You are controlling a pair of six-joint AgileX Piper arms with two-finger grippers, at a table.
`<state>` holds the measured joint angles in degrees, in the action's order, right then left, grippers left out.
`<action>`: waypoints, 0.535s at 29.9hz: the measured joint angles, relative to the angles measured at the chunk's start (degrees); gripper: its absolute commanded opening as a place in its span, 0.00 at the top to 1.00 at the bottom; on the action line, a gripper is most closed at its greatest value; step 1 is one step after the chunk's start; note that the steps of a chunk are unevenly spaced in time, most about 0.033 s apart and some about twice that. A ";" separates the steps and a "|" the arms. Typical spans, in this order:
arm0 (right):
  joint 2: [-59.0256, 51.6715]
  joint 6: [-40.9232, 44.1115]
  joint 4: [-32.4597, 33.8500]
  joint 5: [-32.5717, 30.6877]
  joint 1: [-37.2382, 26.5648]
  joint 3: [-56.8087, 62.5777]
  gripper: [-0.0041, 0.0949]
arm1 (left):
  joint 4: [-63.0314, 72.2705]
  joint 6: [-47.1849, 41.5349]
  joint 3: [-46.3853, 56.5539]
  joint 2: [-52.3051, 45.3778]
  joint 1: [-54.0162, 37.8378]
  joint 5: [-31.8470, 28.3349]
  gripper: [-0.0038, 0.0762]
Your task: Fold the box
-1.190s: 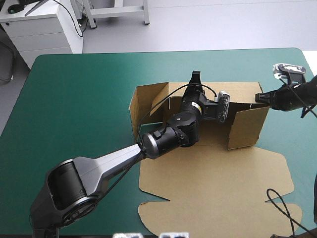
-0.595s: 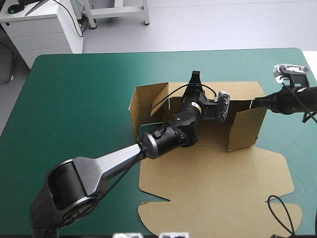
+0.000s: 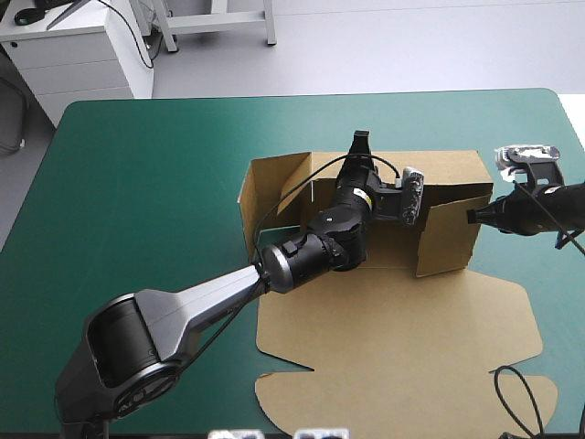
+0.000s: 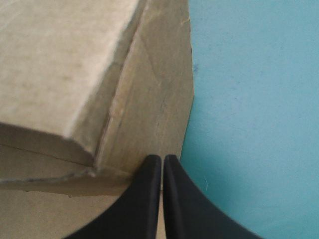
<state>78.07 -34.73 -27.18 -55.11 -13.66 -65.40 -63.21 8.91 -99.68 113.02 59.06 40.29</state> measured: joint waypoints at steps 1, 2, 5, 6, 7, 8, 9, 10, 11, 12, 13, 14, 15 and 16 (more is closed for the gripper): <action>0.00 -0.86 0.10 -0.29 0.00 0.00 0.77 | 0.00 -0.20 0.00 0.00 0.00 0.00 0.96; 0.00 -1.51 0.19 -0.44 0.00 0.00 0.74 | 0.00 -0.20 0.00 0.00 0.00 0.00 0.96; 0.00 -4.38 0.13 -1.07 0.00 0.00 0.64 | 0.00 -0.45 0.00 0.00 0.00 0.02 0.96; 0.00 -5.20 -0.12 -1.32 0.00 0.00 0.62 | 0.00 -0.49 0.00 0.00 0.00 0.02 0.96; -0.05 -6.40 -0.45 -1.49 0.00 0.00 0.62 | 0.00 -0.56 0.00 0.00 0.00 0.02 0.96; -0.05 -7.00 -0.76 -1.77 0.00 0.00 0.62 | 0.00 -0.56 0.00 0.00 0.00 0.02 0.96; -0.11 -7.52 -0.92 -2.01 0.00 0.00 0.62 | 0.00 -0.56 0.00 0.00 0.00 0.07 0.96; -0.11 -7.96 -0.98 -2.16 0.00 0.00 0.62 | 0.00 -0.56 0.00 0.00 0.00 0.07 0.96; -0.11 -8.24 -1.04 -2.22 0.00 0.00 0.62 | 0.00 -0.56 0.00 0.00 0.00 0.12 0.96; -0.11 -8.51 -1.10 -2.33 0.00 0.00 0.62 | 0.00 -0.56 0.00 0.00 0.00 0.12 0.96; -0.11 -8.68 -1.16 -2.51 0.00 0.00 0.62 | -0.06 -0.56 0.00 0.00 0.00 0.12 0.96; -0.11 -8.74 -1.19 -2.90 0.00 0.00 0.62 | -0.05 -0.56 0.00 0.00 0.00 0.12 0.96; -0.11 -8.87 -1.49 -3.77 0.00 0.01 0.62 | -0.05 -0.56 0.00 0.00 0.00 0.01 0.96; -0.11 -8.93 -1.75 -4.50 0.00 0.01 0.62 | -0.05 -0.56 0.00 0.00 0.00 0.01 0.96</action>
<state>77.96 -43.66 -28.93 -59.60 -13.66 -65.39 -63.27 8.35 -99.68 113.02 59.06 40.30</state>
